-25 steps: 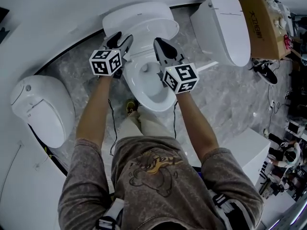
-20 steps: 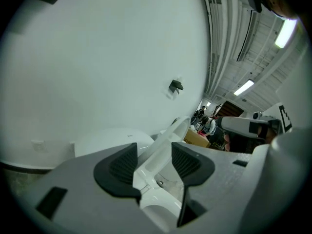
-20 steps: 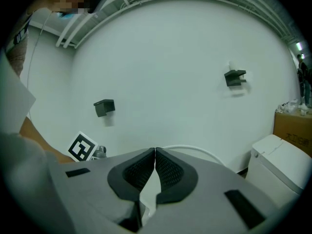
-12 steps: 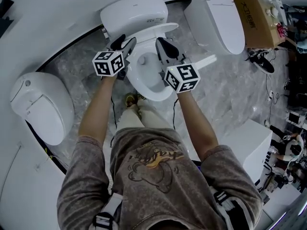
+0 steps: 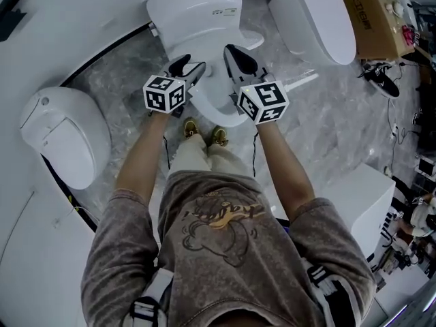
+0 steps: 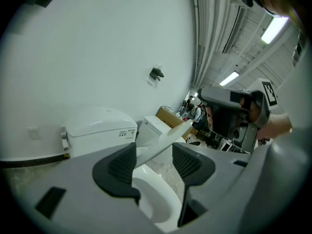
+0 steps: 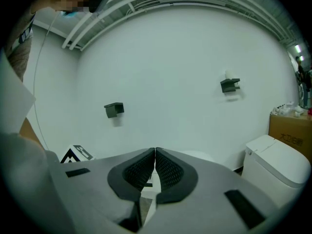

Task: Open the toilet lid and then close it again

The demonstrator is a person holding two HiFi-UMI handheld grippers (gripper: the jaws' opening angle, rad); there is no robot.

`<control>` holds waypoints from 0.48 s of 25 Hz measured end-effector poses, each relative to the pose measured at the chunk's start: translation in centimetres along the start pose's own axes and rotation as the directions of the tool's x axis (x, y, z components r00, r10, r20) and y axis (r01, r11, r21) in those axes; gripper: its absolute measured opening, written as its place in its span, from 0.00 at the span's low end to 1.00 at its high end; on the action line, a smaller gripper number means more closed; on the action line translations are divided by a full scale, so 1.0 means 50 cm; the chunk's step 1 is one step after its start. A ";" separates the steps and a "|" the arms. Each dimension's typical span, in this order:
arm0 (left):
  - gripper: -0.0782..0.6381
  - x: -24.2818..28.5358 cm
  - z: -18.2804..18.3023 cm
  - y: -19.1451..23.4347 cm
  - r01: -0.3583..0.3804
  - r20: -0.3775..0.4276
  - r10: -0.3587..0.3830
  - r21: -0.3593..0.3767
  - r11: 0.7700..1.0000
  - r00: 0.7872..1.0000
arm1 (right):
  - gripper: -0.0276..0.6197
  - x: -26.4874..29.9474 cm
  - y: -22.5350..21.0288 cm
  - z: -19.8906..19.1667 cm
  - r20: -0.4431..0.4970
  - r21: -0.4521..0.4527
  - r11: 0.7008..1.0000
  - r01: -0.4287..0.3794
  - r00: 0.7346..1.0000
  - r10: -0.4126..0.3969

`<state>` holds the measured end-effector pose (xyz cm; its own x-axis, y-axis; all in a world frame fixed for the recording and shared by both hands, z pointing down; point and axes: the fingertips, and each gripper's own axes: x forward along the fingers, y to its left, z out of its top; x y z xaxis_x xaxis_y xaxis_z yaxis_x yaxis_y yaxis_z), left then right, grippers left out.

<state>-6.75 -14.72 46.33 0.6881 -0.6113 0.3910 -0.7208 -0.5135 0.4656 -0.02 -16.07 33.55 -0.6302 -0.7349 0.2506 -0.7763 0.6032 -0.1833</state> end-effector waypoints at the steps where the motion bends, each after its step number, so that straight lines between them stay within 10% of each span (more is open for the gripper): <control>1: 0.42 -0.003 -0.013 -0.011 -0.004 -0.004 0.004 0.009 1.000 1.000 | 0.09 -0.010 -0.002 -0.004 0.000 0.004 1.000 0.001 1.000 -0.001; 12: 0.43 -0.022 -0.215 -0.110 0.103 -0.226 -0.058 0.189 0.977 0.972 | 0.09 -0.106 -0.026 -0.098 -0.048 0.054 0.998 0.035 0.998 -0.033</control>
<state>-2.65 -4.74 51.86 0.7301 -0.4283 0.5324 -0.6492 -0.6779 0.3450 4.40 -11.42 37.13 -0.6030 -0.7385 0.3016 -0.7977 0.5593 -0.2254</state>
